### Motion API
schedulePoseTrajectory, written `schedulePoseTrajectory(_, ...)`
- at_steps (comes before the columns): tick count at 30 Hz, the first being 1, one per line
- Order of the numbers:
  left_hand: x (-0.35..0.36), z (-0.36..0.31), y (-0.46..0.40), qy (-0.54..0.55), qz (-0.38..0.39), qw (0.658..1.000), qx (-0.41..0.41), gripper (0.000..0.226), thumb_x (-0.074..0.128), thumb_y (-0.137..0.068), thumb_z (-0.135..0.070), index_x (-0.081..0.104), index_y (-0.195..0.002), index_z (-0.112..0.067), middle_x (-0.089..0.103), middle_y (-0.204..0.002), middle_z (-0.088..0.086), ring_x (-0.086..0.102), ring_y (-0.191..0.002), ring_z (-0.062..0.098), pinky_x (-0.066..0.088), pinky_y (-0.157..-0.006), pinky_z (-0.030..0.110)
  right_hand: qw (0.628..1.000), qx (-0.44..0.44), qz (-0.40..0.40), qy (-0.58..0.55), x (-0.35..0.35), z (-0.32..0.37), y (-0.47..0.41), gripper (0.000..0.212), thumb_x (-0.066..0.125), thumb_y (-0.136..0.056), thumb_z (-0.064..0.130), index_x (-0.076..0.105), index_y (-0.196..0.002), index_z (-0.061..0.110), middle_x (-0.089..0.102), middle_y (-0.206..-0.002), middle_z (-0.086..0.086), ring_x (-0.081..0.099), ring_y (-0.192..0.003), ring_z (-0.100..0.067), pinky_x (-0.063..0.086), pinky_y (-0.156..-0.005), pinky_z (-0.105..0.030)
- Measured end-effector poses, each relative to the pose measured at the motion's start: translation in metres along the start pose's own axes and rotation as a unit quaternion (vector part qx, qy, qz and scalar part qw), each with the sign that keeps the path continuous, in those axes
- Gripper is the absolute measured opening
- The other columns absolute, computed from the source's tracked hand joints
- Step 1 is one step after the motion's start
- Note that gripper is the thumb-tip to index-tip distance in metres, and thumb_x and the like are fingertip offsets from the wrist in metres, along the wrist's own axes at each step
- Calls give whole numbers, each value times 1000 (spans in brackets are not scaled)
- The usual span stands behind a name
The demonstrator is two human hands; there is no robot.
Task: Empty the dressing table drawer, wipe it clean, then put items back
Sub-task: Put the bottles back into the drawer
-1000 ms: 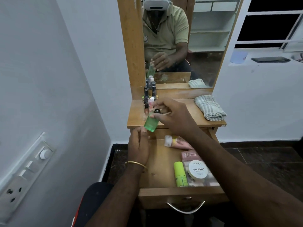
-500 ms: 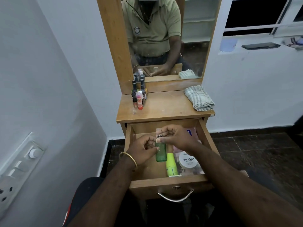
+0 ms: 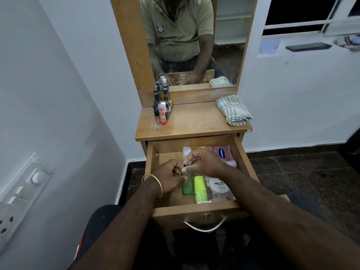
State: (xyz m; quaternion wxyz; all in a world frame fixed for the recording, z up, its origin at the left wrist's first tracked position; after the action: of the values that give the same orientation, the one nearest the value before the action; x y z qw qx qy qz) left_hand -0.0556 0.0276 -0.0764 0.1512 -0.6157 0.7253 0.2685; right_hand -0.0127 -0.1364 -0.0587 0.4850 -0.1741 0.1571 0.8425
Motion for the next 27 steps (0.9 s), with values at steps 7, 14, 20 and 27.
schedulePoseTrajectory(7,3,-2,5,16,45,997,-62,22,76,-82,-10,58,-94,-16,60,-85,5,65,-69,16,62,-68,36,999,6,32,23,4,-8,-1,19,86,-74,10,75,-89,5,76,-80,-6,71,-72,-9,57,-70,-20)
schedulePoseTrajectory(14,7,-3,9,31,95,988,-115,23,75,-81,-4,58,-95,-12,64,-95,12,71,-86,25,62,-75,38,992,7,84,98,11,-13,-3,14,85,-75,15,78,-86,11,77,-80,-1,74,-80,-17,61,-82,-41)
schedulePoseTrajectory(20,9,-2,11,1,104,985,-137,26,79,-79,-9,64,-101,-6,68,-93,15,67,-74,21,60,-72,34,984,30,117,133,14,-10,-3,15,82,-78,14,76,-91,11,77,-83,-1,73,-81,-10,61,-81,-33)
schedulePoseTrajectory(27,10,3,10,-6,99,982,-161,30,84,-73,-12,64,-95,-13,72,-87,15,71,-74,25,61,-77,43,972,41,135,190,16,-7,-1,13,78,-82,21,77,-95,17,76,-87,3,71,-81,-8,54,-67,-21)
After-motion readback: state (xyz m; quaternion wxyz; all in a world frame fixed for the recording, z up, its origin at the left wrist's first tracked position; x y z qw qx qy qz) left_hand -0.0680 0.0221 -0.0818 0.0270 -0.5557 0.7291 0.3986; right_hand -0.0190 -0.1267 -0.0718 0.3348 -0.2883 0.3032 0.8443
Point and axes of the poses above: each hand's wrist, its own y-axis away from the middle knuckle, its own x-axis out of the palm, z = x × y, the point moved 2 cm from there along -y, towards the middle knuckle
